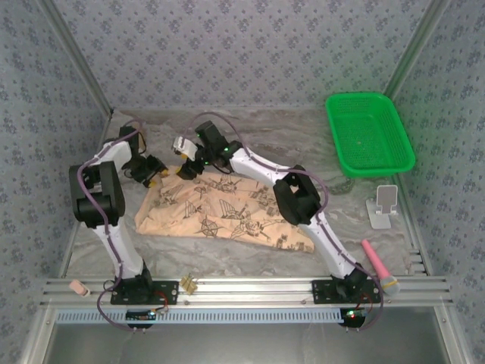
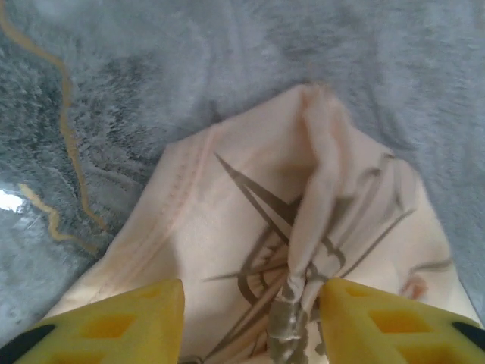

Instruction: Fold the inside-out t-shirt

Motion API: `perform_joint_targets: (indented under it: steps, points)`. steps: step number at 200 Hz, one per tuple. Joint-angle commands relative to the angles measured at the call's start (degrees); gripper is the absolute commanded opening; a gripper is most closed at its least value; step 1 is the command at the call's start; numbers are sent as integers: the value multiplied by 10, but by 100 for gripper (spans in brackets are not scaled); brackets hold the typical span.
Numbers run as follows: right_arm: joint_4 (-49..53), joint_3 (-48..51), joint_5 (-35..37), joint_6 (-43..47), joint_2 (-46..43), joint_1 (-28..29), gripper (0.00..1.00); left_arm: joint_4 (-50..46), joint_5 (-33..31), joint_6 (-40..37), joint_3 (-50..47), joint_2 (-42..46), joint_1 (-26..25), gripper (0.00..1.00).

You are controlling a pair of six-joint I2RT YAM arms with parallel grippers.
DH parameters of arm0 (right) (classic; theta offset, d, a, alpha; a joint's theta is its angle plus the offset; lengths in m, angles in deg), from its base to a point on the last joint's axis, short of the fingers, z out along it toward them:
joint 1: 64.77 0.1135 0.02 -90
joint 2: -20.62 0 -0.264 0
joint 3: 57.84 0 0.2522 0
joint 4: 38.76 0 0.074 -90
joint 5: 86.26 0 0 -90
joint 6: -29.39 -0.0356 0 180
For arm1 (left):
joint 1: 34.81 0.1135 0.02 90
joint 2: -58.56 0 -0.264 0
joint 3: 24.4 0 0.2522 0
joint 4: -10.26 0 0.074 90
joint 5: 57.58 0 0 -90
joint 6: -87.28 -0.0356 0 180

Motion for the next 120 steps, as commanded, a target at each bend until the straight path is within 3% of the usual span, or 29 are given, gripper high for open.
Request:
perform_joint_targets:
  steps: [1,16,54,87,103,120]
  points:
    - [111,-44,-28,-104,42,6,63,-22,23,6,13,-21,-1,39]
    - [111,-45,-28,-122,54,7,61,-23,2,1,18,-24,0,27]
    - [99,-46,-59,-136,60,10,36,-29,-37,-7,25,-23,10,16]
    - [79,-52,-89,-139,61,8,7,-31,-30,-12,27,-35,11,20]
    - [64,-41,-118,-125,50,9,0,-31,-27,-12,26,-43,12,20]
    - [33,-5,-139,-98,20,12,0,-34,-26,-16,25,-49,13,20]
